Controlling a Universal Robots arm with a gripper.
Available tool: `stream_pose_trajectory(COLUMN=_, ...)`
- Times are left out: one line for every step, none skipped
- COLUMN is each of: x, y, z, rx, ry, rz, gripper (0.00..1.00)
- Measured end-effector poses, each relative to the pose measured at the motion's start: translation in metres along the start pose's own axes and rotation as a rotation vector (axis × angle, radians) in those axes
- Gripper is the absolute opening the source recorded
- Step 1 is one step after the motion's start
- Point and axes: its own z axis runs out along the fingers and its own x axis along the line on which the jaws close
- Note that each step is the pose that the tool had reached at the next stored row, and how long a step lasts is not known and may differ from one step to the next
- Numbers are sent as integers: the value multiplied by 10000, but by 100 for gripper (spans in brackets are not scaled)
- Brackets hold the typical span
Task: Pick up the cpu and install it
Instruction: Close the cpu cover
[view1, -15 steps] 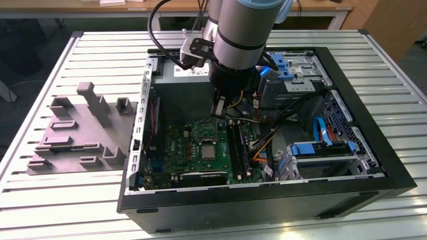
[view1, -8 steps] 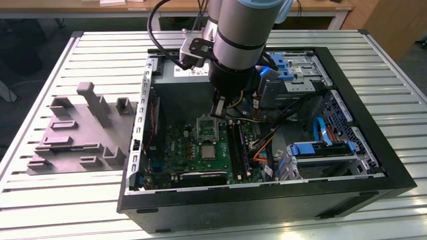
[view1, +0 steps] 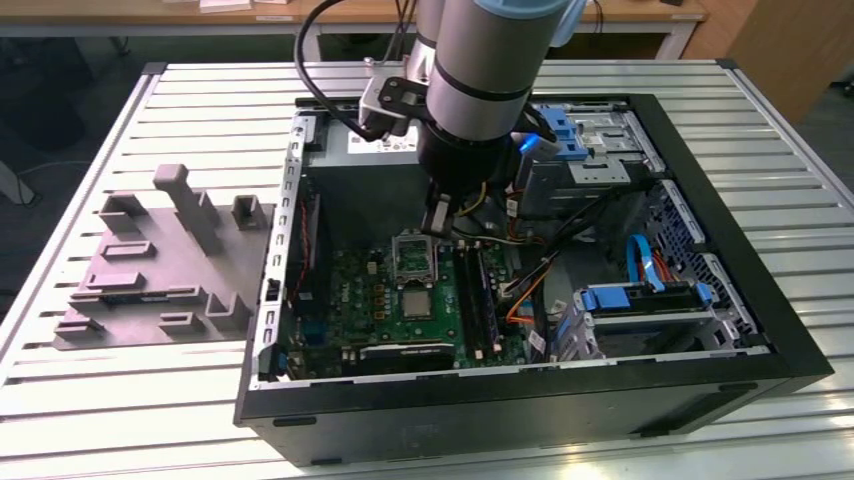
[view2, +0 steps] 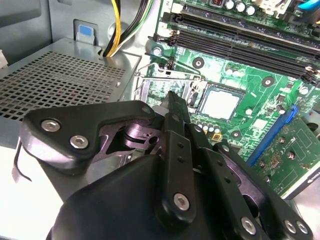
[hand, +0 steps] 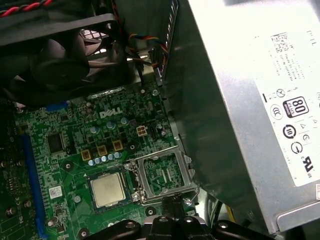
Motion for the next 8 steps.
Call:
stream_pose_trajectory(x=1, y=-3, z=9, rx=2, ry=-3, rz=-1, gripper=11)
stream_pose_trajectory(x=1, y=-7, z=20, rx=4, ry=-4, rz=-2, gripper=11)
stream_pose_trajectory(x=1, y=-14, z=35, rx=10, ry=-6, rz=-3, gripper=11)
stream_pose_trajectory(x=0, y=-21, z=50, rx=18, ry=-9, rz=-3, gripper=11)
stream_pose_trajectory(x=-1, y=-27, z=62, rx=26, ry=-11, rz=-3, gripper=11)
stream_pose_trajectory(x=-1, y=-31, z=72, rx=41, ry=-15, rz=-5, gripper=11)
stream_pose_trajectory(x=-1, y=-35, z=80, rx=64, ry=-22, rz=-6, gripper=11)
stream_pose_trajectory(x=-1, y=-38, z=85, rx=88, ry=-30, rz=-9, gripper=11)
